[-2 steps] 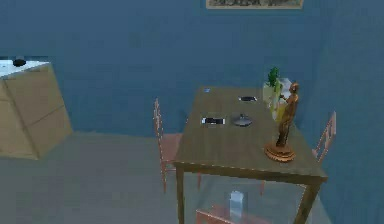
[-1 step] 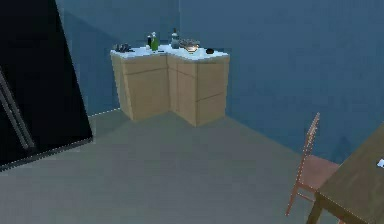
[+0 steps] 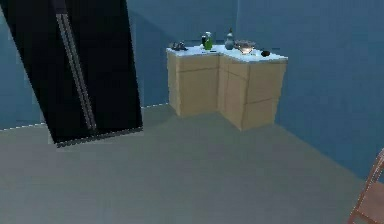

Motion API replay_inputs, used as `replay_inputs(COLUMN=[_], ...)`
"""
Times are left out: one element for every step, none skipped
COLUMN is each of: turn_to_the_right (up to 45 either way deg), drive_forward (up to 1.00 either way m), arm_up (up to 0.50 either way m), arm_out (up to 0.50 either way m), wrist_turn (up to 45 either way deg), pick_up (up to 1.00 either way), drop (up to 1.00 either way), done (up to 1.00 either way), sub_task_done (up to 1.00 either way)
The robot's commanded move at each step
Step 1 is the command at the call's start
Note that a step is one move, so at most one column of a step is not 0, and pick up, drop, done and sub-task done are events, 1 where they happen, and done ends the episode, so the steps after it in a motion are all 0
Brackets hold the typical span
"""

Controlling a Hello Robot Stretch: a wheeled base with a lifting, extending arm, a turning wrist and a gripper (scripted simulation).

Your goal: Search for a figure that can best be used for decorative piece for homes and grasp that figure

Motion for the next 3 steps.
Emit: replay_inputs(turn_to_the_right=[45.0, 6.0, 0.0], drive_forward=[0.00, 0.00, 0.30], arm_up=[0.00, 0.00, 0.00], arm_out=[0.00, 0.00, 0.00], wrist_turn=[0.0, 0.0, 0.0], pick_up=[0.00, 0.00, 0.00], drop=[0.00, 0.00, 0.00], done=[0.00, 0.00, 0.00], sub_task_done=[0.00, 0.00, 0.00])
